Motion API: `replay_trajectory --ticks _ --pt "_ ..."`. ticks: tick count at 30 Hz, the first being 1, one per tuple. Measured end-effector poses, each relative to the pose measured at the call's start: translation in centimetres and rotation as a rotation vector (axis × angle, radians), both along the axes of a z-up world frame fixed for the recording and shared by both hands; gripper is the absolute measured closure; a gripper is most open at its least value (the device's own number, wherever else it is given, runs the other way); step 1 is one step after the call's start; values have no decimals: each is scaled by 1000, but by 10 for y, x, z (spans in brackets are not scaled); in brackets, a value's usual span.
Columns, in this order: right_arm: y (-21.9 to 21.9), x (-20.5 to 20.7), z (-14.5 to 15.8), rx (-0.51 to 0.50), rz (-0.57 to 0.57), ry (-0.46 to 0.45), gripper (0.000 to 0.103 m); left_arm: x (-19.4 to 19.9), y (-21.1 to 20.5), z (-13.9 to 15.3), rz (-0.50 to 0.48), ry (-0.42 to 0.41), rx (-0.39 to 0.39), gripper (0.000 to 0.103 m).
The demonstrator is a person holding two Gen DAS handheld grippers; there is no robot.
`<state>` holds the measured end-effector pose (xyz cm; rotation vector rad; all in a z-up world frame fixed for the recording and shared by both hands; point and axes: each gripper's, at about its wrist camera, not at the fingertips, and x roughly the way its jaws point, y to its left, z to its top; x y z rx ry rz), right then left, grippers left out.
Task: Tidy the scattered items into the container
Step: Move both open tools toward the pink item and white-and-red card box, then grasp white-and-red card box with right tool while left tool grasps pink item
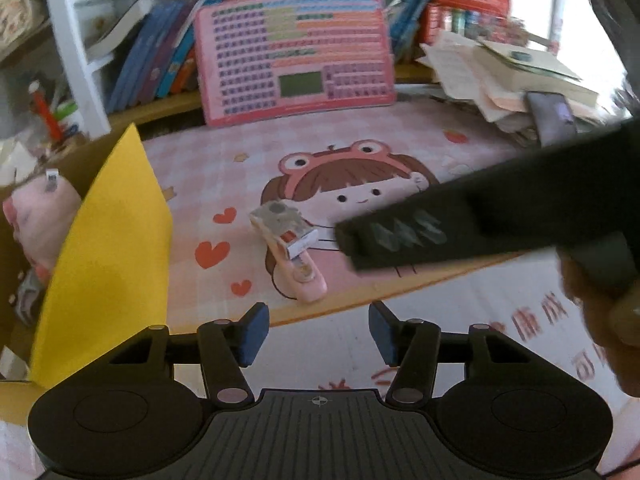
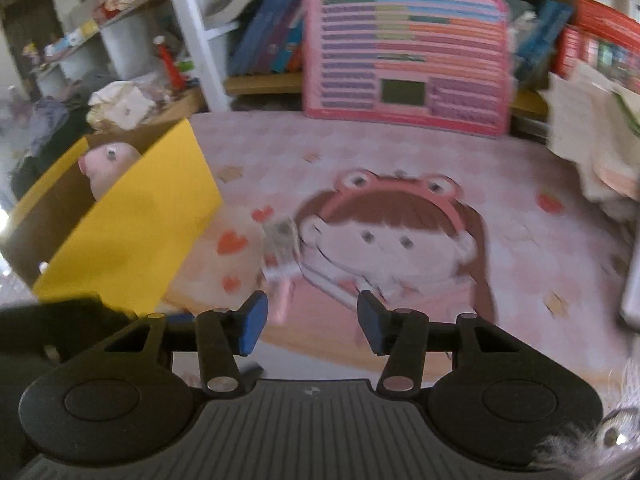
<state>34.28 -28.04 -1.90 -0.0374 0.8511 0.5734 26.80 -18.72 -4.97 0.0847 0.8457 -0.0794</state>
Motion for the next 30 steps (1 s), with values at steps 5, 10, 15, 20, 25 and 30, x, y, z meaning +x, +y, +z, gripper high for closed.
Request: replay_trajectory --ticks 5,10,15,20,25,30 --pt "33 34 -8 -11 102 11 56 13 3 -11 62 31 -16 49" --pt "54 59 -26 -45 162 53 60 25 3 -16 75 -14 -32 51" --pt "52 74 -35 -34 194 101 74 34 3 -20 77 -8 -19 51" --pt "7 71 -20 52 74 70 74 46 3 -22 91 -2 -3 51" --pt "-34 62 -25 8 -56 65 74 54 -1 -23 95 2 22 52" --pt "-50 45 -35 -39 -88 46 74 65 -1 -29 115 39 20 60"
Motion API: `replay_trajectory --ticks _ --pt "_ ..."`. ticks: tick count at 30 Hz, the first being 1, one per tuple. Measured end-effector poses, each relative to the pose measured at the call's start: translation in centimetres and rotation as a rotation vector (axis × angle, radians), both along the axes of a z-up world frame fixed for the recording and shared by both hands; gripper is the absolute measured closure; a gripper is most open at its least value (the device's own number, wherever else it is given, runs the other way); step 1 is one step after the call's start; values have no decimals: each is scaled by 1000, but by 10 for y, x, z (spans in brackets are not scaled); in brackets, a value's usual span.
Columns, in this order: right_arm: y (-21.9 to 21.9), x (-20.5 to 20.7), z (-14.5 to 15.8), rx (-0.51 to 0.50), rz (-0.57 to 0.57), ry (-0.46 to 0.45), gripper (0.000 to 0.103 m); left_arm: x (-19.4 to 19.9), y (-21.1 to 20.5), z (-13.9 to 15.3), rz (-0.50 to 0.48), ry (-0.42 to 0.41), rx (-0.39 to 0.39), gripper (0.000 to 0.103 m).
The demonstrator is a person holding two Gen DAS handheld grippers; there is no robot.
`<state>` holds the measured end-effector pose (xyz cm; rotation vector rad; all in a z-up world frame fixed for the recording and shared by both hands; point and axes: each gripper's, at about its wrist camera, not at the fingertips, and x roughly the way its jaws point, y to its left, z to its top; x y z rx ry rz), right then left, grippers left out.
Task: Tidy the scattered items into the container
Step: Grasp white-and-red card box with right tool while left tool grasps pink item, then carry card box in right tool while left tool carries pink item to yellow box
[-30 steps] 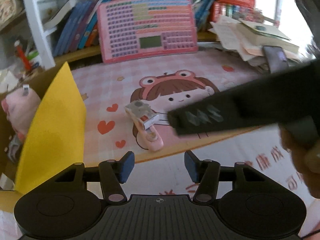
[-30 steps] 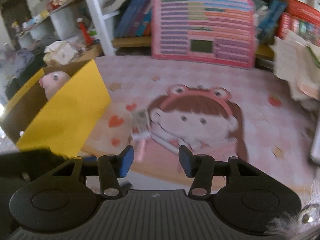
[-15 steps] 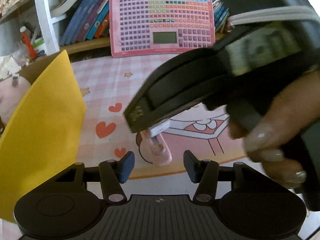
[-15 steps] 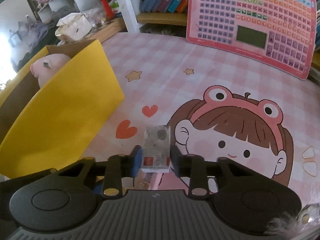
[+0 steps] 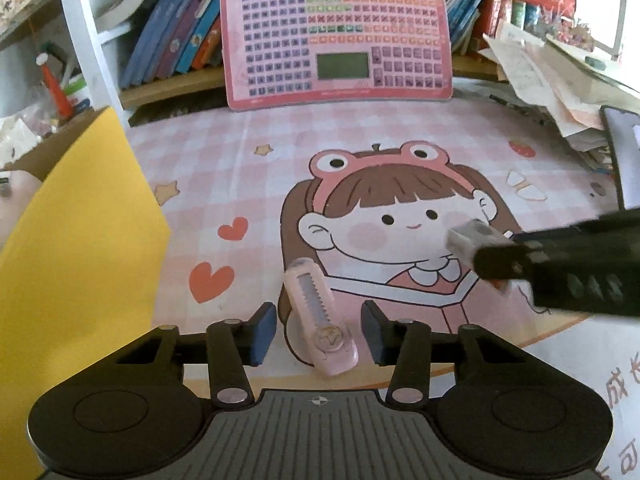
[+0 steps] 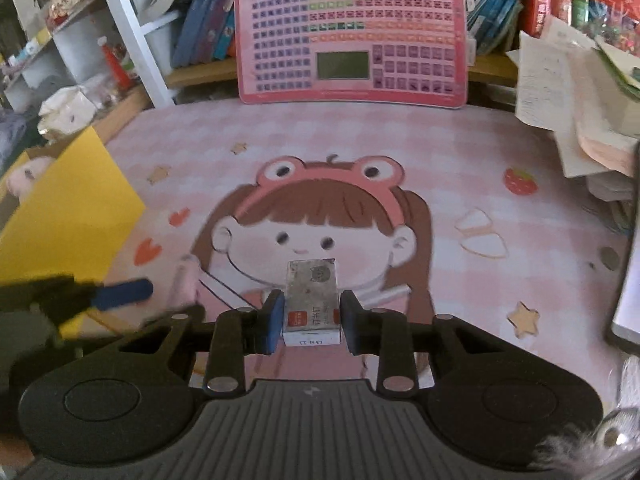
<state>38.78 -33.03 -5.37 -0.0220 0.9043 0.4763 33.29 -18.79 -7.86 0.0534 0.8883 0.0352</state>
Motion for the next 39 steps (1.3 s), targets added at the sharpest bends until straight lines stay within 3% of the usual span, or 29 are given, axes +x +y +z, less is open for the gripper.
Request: replay_trajectory --ticks 9,15,18,30,39 --pt "3 -9 -14 -78 19 -32 73 1 3 -3 -5 4 -37 80" --pt "8 -5 -19 -115 29 -27 67 1 6 -2 -17 15 -54 80" --pt "12 -8 -20 -149 53 -45 75 0 8 -1 -19 27 -72 80" --pt "-7 -44 -2 -54 24 30 75 -29 15 34 -42 16 -171 80" --pt "3 -88 7 20 6 70 75 -71 22 52 -79 38 -231 80"
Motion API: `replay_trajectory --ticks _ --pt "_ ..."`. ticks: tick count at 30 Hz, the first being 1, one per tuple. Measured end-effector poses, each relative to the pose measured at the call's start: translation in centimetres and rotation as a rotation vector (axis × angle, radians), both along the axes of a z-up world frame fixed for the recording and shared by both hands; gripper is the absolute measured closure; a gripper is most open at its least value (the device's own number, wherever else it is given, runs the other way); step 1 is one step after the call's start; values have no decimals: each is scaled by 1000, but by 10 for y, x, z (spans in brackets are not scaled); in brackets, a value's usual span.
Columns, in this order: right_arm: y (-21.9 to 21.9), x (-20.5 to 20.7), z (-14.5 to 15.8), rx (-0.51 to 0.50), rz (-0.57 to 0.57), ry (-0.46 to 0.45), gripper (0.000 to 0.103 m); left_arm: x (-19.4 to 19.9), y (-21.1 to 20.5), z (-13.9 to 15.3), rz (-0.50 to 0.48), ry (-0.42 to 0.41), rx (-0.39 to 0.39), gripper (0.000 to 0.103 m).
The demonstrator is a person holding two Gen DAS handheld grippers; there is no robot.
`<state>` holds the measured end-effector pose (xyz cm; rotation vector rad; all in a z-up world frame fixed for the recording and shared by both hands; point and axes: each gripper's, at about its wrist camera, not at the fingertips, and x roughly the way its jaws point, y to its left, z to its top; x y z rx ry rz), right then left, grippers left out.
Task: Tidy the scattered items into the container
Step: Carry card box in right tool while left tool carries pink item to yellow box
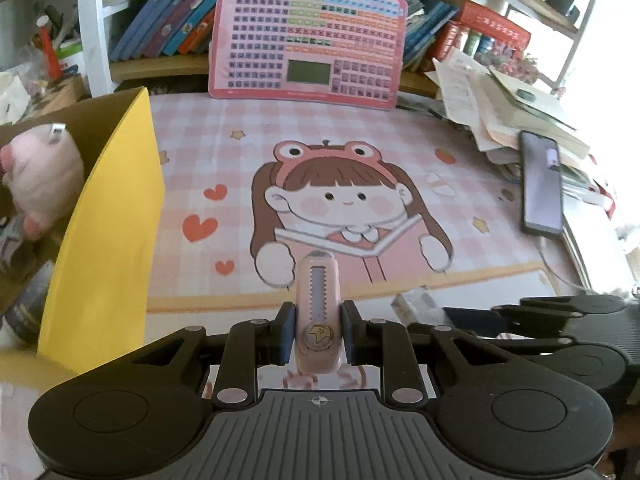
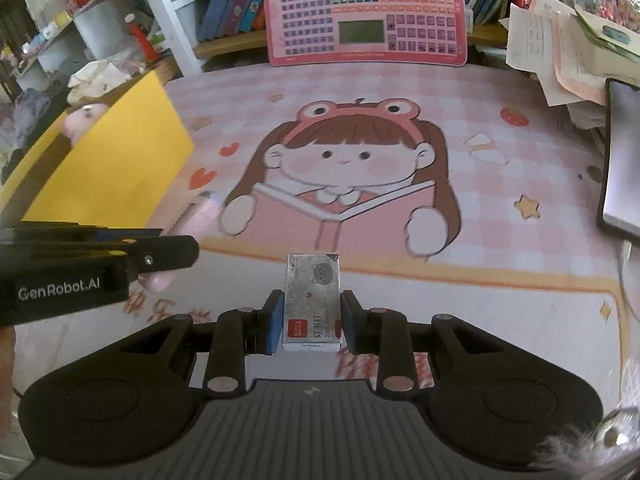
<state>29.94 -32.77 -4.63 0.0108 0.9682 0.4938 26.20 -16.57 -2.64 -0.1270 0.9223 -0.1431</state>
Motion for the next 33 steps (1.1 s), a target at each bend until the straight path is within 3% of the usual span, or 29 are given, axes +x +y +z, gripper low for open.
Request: replay_trajectory --ticks 16,33 --pt "21 -71 19 -51 -53 -14 75 -59 25 4 -63 -14 -116 80" --pt "87 -175 40 -93 -107 -68 75 -151 104 18 -106 -47 -219 80"
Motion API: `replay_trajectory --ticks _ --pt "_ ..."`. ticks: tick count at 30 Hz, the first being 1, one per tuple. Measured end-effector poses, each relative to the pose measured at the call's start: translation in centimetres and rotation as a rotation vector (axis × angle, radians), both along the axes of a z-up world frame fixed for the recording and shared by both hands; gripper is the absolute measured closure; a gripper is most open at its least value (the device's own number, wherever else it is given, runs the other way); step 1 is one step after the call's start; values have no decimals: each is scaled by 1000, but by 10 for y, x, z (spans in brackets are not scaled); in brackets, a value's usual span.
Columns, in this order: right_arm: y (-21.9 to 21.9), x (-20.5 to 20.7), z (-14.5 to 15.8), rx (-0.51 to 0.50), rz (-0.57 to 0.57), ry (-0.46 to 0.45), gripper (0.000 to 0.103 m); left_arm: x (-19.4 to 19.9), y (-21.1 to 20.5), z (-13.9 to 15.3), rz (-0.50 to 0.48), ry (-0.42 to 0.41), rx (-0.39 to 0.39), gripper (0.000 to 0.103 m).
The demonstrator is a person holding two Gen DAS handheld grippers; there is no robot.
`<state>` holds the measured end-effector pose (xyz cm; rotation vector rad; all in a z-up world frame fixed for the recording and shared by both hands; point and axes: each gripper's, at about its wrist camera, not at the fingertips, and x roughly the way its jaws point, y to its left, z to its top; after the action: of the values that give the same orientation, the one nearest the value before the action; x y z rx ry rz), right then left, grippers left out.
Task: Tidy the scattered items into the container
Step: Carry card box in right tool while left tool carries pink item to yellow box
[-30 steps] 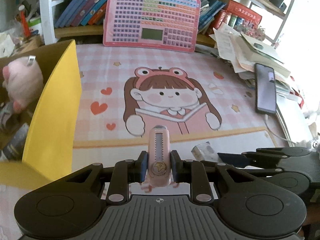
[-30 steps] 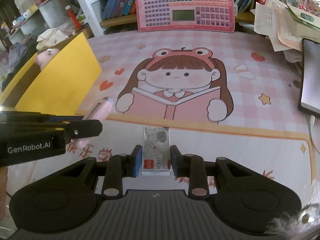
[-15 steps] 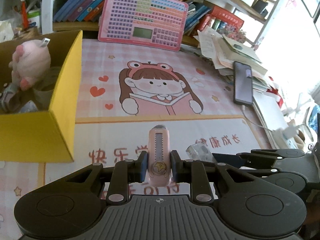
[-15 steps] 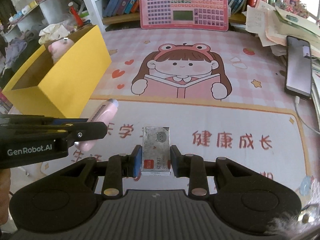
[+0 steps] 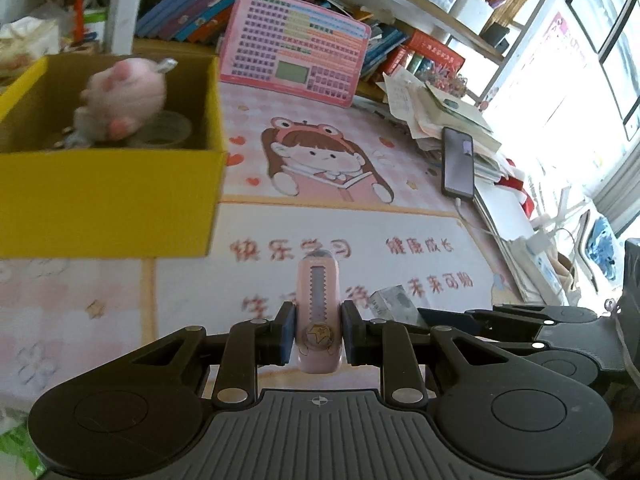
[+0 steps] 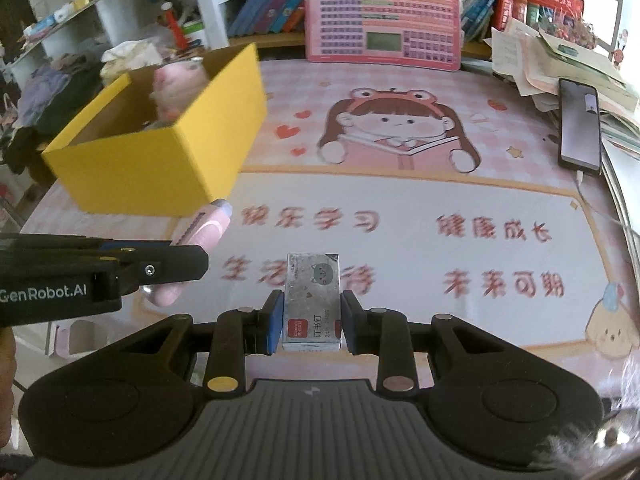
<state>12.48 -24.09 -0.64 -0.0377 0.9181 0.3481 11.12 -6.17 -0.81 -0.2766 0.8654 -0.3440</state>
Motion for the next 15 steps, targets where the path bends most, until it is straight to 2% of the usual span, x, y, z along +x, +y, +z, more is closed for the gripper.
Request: replay_trajectory --ticks 7,15 --pt "42 -37 2 -8 35 -18 75 -35 48 3 54 5 -29 80" --pt "102 -63 6 -19 159 -35 75 -70 104 7 145 -2 -42 80"
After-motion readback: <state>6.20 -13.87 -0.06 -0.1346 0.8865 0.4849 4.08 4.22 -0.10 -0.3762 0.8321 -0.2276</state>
